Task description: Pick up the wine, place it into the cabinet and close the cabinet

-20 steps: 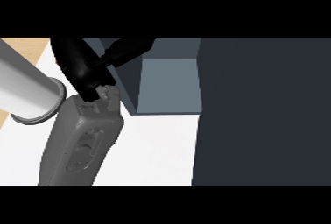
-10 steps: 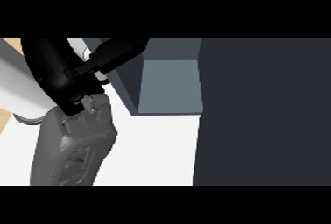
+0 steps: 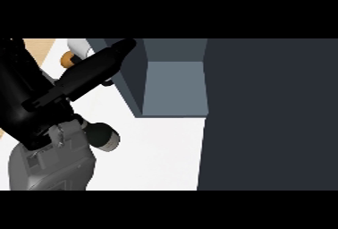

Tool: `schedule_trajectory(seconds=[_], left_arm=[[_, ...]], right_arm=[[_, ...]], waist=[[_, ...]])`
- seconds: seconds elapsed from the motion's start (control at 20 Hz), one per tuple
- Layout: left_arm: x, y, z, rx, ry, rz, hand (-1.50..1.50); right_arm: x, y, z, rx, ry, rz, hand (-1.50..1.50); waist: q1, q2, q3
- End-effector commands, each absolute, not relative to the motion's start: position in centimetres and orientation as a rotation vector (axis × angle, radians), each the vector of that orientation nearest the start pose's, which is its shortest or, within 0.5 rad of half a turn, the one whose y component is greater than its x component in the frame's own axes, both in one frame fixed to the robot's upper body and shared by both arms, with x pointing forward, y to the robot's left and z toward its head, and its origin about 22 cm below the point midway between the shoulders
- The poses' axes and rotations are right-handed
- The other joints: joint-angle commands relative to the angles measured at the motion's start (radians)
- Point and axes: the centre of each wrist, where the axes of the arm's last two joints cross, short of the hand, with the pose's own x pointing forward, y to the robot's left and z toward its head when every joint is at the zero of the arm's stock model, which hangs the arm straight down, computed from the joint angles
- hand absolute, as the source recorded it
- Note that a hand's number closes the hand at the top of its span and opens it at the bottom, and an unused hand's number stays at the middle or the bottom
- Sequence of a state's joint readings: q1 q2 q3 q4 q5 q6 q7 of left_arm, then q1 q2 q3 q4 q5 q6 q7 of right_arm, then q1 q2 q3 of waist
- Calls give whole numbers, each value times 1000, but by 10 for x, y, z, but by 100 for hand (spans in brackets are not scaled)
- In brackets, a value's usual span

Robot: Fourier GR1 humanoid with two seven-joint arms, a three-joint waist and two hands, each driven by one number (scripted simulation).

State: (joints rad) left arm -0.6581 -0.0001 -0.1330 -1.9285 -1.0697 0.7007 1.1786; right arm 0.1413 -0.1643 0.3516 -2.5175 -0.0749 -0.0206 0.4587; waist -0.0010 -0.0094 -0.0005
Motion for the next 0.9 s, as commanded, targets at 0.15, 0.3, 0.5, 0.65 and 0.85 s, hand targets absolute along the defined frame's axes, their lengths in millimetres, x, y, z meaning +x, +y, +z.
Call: schedule_trajectory(seconds=[0.15,0.3,0.5,0.65,0.85], left_arm=[[252,149,228,707,-1603,637,-150],[245,152,216,710,-1591,643,-150],[229,170,200,701,-1565,670,-150],[228,185,194,700,-1557,695,-150],[235,172,164,692,-1502,700,-150]], right_arm=[[82,-210,209,326,-1941,287,-150],[80,-208,212,338,-1943,281,-150],[78,-206,212,336,-1940,293,-150],[77,-205,214,329,-1958,269,-150],[78,-206,217,355,-1929,312,-150]], waist=[[-7,2,1],[-8,2,0],[-7,2,0],[-8,3,-1],[-14,6,-1]])
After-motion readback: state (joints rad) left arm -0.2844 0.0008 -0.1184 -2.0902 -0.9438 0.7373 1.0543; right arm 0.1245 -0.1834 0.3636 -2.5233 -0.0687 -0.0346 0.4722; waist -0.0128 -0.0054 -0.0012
